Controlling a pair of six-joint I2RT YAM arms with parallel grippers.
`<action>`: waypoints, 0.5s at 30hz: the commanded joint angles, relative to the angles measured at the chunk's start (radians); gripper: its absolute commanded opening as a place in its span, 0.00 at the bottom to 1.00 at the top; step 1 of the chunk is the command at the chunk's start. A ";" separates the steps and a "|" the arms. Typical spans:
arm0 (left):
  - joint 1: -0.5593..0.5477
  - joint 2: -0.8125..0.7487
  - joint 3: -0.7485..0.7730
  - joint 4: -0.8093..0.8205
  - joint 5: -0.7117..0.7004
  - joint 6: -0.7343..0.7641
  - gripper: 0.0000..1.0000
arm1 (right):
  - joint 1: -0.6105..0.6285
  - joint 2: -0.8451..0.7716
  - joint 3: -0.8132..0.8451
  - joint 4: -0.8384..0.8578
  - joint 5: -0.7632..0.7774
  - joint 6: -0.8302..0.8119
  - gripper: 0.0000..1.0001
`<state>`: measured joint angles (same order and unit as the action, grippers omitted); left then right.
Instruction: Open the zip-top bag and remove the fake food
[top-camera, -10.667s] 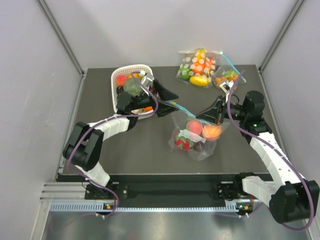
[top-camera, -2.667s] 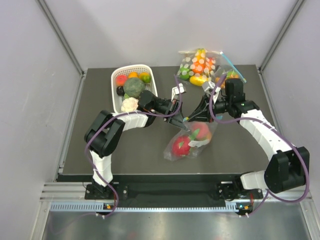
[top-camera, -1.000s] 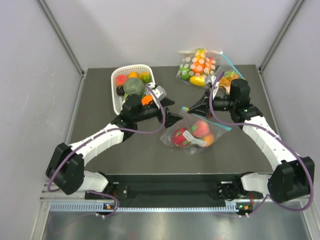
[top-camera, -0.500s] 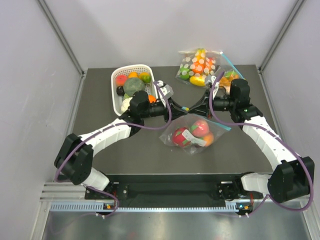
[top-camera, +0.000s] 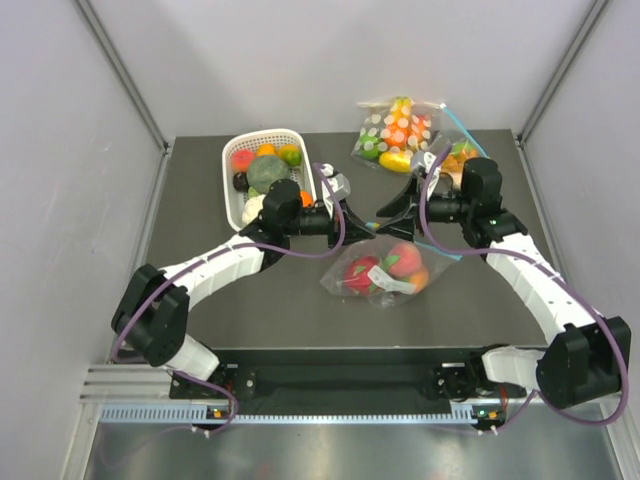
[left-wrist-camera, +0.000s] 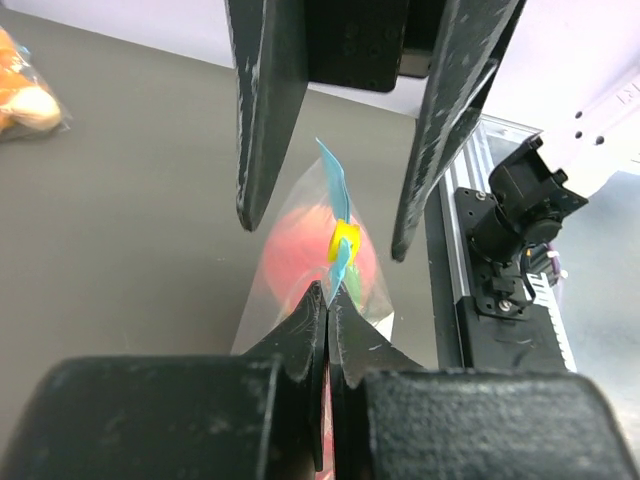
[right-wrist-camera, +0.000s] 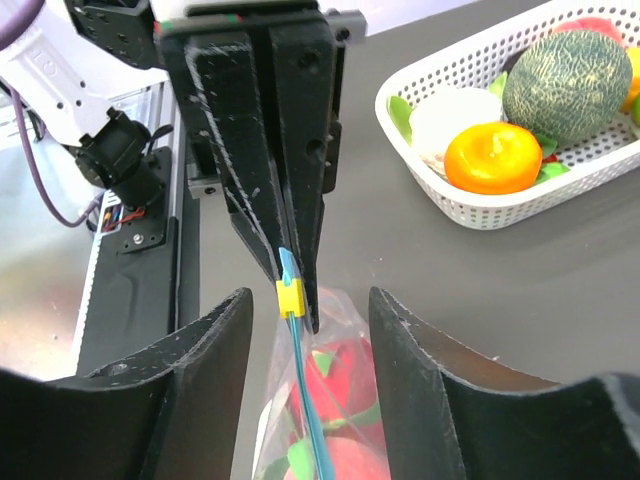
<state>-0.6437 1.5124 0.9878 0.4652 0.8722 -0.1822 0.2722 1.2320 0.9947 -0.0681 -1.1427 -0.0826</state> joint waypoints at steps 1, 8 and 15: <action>-0.002 0.002 0.043 -0.005 0.048 0.003 0.00 | 0.007 -0.051 0.002 0.048 -0.037 -0.039 0.50; -0.008 0.003 0.066 -0.037 0.053 0.013 0.00 | 0.019 -0.046 -0.001 0.045 -0.075 -0.058 0.45; -0.017 0.011 0.077 -0.043 0.056 0.015 0.00 | 0.041 -0.022 0.027 -0.029 -0.078 -0.114 0.40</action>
<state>-0.6533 1.5150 1.0195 0.4023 0.9012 -0.1810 0.2932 1.2057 0.9947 -0.0902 -1.1839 -0.1471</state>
